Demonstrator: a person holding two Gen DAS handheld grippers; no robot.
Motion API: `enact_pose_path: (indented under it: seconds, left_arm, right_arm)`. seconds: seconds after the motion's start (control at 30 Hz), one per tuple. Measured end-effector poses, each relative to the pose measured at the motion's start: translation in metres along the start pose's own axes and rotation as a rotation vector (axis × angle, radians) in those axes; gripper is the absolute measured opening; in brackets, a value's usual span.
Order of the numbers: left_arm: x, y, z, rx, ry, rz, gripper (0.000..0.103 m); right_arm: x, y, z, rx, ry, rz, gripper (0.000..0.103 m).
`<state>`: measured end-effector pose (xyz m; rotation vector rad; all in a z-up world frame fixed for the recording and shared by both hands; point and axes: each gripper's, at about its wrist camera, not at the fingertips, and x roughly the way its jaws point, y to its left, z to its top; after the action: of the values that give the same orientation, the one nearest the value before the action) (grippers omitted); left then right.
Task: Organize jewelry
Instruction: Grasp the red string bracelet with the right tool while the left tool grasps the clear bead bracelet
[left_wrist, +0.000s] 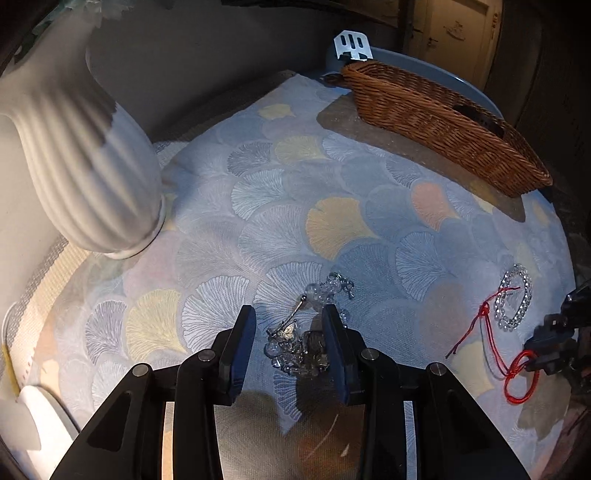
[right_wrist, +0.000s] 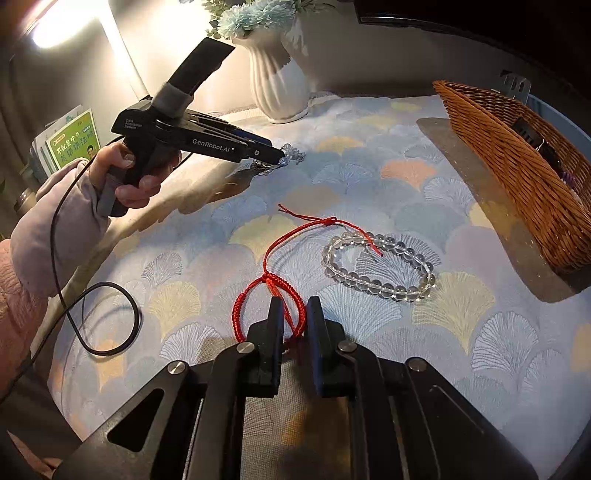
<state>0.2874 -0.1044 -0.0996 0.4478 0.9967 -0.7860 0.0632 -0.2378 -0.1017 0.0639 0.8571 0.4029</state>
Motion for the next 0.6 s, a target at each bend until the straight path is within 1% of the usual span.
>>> enact_pose_path:
  seconds: [0.03, 0.07, 0.13, 0.2, 0.23, 0.27, 0.33, 0.4, 0.5, 0.53, 0.57, 0.6]
  left_arm:
    - [0.0, -0.001, 0.0, 0.002, -0.016, -0.006, 0.024]
    - [0.0, -0.002, -0.001, -0.001, -0.024, -0.015, 0.012]
    - [0.001, -0.005, -0.001, -0.012, -0.038, -0.022, 0.011]
    - [-0.002, -0.005, -0.002, -0.042, -0.06, -0.03, 0.007]
    - [-0.008, -0.003, -0.003, -0.066, -0.08, -0.049, 0.004]
    - [-0.017, -0.002, -0.004, -0.09, -0.105, -0.067, 0.002]
    - [-0.037, 0.0, -0.007, -0.133, -0.165, -0.1, 0.001]
    - [-0.06, -0.003, -0.012, -0.148, -0.221, -0.12, 0.001]
    - [-0.084, -0.007, -0.017, -0.158, -0.253, -0.092, 0.001]
    - [-0.086, -0.009, -0.016, -0.162, -0.247, -0.064, 0.002]
    - [-0.085, -0.009, -0.015, -0.165, -0.226, -0.028, 0.003]
    - [-0.08, -0.008, -0.015, -0.168, -0.194, -0.006, 0.005]
  right_arm:
    - [0.0, 0.001, 0.0, -0.003, 0.0, -0.003, 0.016]
    - [0.0, 0.001, 0.0, -0.006, 0.0, -0.007, 0.016]
    - [0.0, 0.003, 0.0, -0.018, 0.001, -0.02, 0.016]
    - [0.0, 0.007, 0.0, -0.033, -0.003, -0.029, 0.016]
    - [0.0, 0.008, -0.001, -0.04, -0.005, -0.026, 0.011]
    - [0.0, 0.01, -0.001, -0.045, -0.007, -0.022, 0.007]
    - [-0.004, 0.011, -0.002, -0.053, -0.029, -0.026, 0.007]
    - [-0.007, 0.01, -0.003, -0.044, -0.043, -0.024, 0.007]
    - [-0.008, 0.003, -0.003, -0.007, -0.047, 0.012, 0.007]
    - [-0.008, 0.001, -0.004, 0.002, -0.049, 0.027, 0.007]
    - [-0.008, 0.0, -0.004, 0.009, -0.047, 0.039, 0.007]
    - [-0.007, -0.001, -0.004, 0.015, -0.045, 0.044, 0.007]
